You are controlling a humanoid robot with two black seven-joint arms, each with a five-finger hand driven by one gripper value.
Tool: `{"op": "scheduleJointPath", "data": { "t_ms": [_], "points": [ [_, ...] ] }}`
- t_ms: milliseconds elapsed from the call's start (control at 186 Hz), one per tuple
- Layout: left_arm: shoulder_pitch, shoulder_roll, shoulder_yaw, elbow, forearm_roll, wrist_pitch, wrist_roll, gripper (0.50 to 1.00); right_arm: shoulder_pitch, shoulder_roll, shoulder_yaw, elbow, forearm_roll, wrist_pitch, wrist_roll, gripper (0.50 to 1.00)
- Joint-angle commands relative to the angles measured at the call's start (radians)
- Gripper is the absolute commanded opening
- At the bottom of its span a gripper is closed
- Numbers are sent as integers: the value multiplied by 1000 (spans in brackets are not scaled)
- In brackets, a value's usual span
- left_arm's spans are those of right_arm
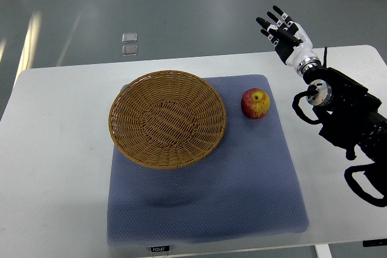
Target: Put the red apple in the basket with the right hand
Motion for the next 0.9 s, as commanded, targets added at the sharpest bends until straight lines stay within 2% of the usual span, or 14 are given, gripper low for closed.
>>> {"op": "scheduleJointPath", "data": {
  "t_ms": [0,894],
  "points": [
    [0,0,0,2,0,0,0,1000,2,0,0,0,0,-1,0,921],
    [0,0,0,7,0,0,0,1000,0,0,-11,0,-2,-2,2,921]
  ]
}}
